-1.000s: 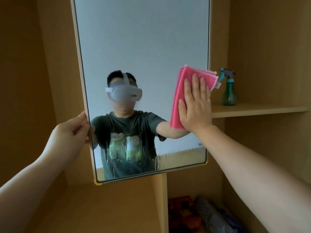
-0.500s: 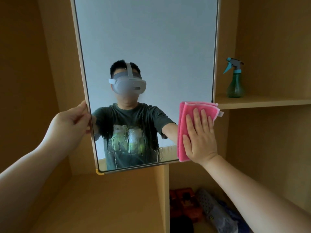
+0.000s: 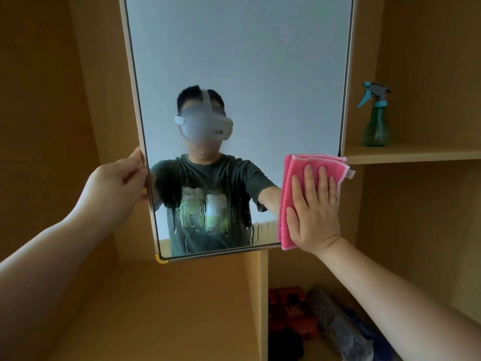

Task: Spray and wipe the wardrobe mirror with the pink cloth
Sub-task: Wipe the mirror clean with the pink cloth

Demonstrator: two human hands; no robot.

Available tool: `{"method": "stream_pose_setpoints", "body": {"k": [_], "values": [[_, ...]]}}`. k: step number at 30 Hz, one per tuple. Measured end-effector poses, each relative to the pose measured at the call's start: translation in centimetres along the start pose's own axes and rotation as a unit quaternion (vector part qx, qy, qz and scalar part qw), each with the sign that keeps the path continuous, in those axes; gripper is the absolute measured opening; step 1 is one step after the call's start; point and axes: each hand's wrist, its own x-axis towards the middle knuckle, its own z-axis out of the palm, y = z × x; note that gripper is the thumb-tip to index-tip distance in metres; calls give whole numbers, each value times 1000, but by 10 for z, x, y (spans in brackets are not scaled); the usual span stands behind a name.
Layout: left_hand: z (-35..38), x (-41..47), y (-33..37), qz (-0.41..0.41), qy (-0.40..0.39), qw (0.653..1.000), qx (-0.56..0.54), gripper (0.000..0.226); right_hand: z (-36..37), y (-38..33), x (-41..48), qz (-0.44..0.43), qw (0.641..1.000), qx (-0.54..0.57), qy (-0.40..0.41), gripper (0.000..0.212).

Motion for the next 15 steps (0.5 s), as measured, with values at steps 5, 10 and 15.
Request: {"method": "stream_pose_setpoints", "body": {"k": [5, 10, 15], "values": [[0, -1, 0, 1, 4, 1000, -1, 31, 0, -8, 1, 4, 1000, 13, 1, 62], [-1, 1, -1, 6, -7, 1000, 5, 32, 0, -19, 3, 8, 1000, 20, 3, 62], [-1, 1, -3, 7, -4, 1000, 1, 33, -1, -31, 5, 2, 1000, 22, 2, 62]]}}
